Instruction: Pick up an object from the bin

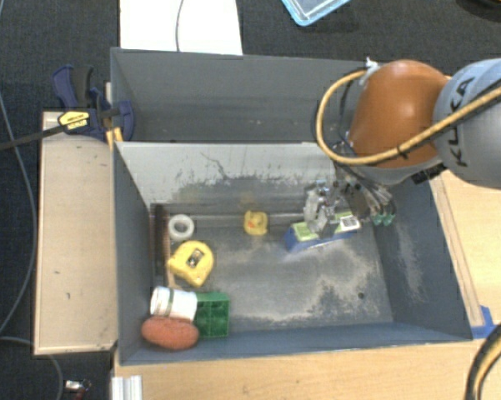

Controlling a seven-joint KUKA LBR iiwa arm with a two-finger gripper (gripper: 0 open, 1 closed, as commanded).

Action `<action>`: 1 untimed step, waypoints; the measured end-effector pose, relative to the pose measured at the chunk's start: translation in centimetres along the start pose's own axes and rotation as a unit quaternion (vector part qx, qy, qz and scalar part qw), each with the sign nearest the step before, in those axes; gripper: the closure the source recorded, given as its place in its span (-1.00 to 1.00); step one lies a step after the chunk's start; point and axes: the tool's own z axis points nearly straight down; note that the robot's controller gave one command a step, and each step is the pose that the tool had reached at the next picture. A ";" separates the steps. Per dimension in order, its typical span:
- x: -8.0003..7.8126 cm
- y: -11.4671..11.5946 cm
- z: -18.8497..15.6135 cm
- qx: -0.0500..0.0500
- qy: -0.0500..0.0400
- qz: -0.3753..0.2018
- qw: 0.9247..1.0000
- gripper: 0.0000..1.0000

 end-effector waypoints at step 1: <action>0.9 -0.3 1.5 0.000 -0.002 0.043 0.999 1.00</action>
Offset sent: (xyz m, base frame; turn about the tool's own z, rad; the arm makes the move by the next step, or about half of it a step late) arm -0.0131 -0.0221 -0.0259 0.0010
